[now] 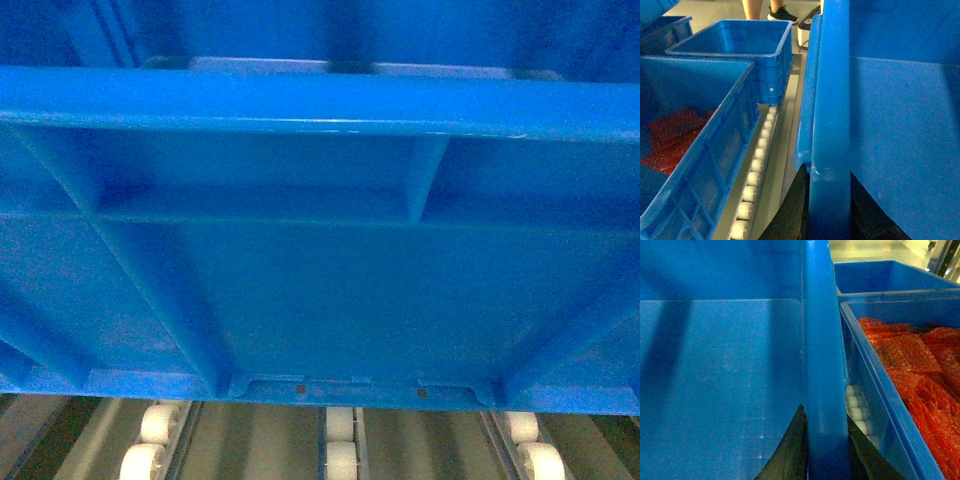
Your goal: Place box next to blue box on left shelf
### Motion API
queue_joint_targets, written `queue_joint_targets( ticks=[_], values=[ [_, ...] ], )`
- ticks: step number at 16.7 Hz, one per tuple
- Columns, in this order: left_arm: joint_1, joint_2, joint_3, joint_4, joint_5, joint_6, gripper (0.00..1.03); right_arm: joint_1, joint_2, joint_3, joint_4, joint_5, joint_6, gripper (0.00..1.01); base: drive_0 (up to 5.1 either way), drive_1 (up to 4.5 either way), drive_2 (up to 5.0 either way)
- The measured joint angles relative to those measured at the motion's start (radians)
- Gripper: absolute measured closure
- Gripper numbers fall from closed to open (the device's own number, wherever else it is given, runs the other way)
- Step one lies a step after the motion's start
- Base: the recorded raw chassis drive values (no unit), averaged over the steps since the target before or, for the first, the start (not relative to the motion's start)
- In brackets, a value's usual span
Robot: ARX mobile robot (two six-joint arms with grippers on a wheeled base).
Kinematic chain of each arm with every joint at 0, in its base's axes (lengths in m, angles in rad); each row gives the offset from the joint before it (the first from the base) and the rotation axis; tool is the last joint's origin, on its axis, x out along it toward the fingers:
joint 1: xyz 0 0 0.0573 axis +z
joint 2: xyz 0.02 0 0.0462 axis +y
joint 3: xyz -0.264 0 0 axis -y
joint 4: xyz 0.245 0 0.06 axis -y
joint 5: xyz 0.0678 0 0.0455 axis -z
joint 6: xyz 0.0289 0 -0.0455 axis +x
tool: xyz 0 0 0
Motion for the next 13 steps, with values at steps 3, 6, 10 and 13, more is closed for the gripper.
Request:
queue_joint_targets(
  ticks=[3,6,10,13],
  values=[
    [0.000,0.000,0.000,-0.001,0.000,0.000,0.94,0.000,0.000,0.000,-0.002,0.000,0.000,0.91,0.0,4.24,-4.2],
    [0.000,0.000,0.000,-0.001,0.000,0.000,0.94,0.000,0.000,0.000,-0.002,0.000,0.000,0.91,0.0,4.24,-4.2],
    [0.000,0.000,0.000,-0.001,0.000,0.000,0.94,0.000,0.000,0.000,-0.002,0.000,0.000,0.91,0.0,0.00,0.0],
    [0.000,0.000,0.000,-0.001,0.000,0.000,0.94,0.000,0.000,0.000,-0.002,0.000,0.000,0.91,0.0,0.00,0.0]
  ],
)
